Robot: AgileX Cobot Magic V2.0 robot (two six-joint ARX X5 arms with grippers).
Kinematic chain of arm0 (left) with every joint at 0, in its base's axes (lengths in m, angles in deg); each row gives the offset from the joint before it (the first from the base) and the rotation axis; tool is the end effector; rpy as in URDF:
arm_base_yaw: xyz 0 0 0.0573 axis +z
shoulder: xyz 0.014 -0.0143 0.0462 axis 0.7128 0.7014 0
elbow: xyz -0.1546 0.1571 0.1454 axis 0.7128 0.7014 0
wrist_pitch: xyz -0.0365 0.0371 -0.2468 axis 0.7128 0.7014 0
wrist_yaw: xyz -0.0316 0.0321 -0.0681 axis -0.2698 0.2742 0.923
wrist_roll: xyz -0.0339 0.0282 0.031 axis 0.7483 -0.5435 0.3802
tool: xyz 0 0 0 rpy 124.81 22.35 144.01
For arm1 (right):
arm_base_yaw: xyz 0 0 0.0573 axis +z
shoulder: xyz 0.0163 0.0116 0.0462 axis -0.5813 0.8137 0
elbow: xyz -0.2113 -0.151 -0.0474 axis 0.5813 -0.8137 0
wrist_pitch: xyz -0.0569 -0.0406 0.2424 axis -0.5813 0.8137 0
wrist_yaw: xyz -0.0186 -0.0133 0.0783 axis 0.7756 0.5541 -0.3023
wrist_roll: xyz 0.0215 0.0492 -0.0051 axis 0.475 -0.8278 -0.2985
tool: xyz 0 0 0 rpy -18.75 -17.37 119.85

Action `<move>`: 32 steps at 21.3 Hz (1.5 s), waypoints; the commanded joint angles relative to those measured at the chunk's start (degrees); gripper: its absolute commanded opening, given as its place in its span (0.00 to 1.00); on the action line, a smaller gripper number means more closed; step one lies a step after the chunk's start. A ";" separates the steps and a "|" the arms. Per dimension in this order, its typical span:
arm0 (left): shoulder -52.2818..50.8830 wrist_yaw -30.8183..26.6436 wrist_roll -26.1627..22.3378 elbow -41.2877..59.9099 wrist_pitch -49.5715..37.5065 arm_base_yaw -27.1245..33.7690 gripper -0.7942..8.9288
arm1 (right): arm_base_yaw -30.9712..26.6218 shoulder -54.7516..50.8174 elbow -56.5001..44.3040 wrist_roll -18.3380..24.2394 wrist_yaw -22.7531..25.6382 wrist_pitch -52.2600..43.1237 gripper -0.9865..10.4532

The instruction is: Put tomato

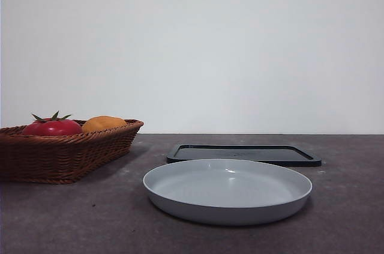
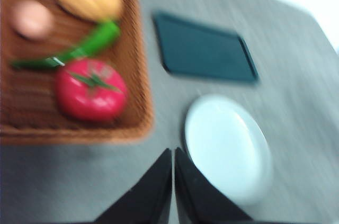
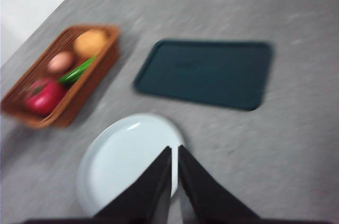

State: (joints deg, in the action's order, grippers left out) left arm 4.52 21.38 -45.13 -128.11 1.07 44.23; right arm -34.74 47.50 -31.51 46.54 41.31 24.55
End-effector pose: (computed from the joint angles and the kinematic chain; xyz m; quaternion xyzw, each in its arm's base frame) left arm 0.1219 -0.0172 0.3060 -0.1837 0.3187 -0.2215 0.9031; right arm 0.1134 0.0162 0.3298 0.1191 0.2733 0.2449 0.9226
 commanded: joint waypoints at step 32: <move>7.04 -0.02 -9.99 -11.85 15.10 -12.02 0.58 | 21.35 10.69 8.94 7.72 -2.56 14.25 0.46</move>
State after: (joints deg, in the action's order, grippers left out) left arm 10.97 21.88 -54.07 -138.52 16.74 32.43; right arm -13.78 57.73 -23.68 53.47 38.80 39.20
